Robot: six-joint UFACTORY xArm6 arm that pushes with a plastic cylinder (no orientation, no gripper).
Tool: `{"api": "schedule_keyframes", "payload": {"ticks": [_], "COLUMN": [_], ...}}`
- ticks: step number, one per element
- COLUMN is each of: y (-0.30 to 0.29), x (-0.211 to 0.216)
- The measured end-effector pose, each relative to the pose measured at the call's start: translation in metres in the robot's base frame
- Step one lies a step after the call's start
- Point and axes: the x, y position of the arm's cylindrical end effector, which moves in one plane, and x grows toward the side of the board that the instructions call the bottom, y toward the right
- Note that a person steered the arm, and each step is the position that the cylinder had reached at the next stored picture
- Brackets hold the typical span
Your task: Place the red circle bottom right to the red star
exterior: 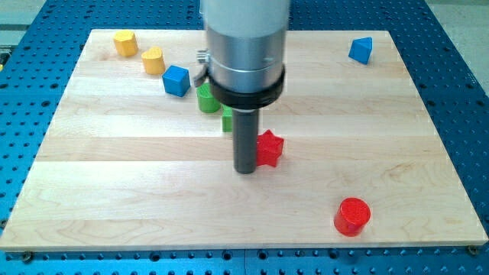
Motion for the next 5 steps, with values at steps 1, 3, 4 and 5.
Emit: {"api": "schedule_keyframes", "payload": {"ticks": [1, 3, 4, 5], "y": [0.035, 0.042, 0.086, -0.004], "x": [-0.003, 0.006, 0.008, 0.049]}}
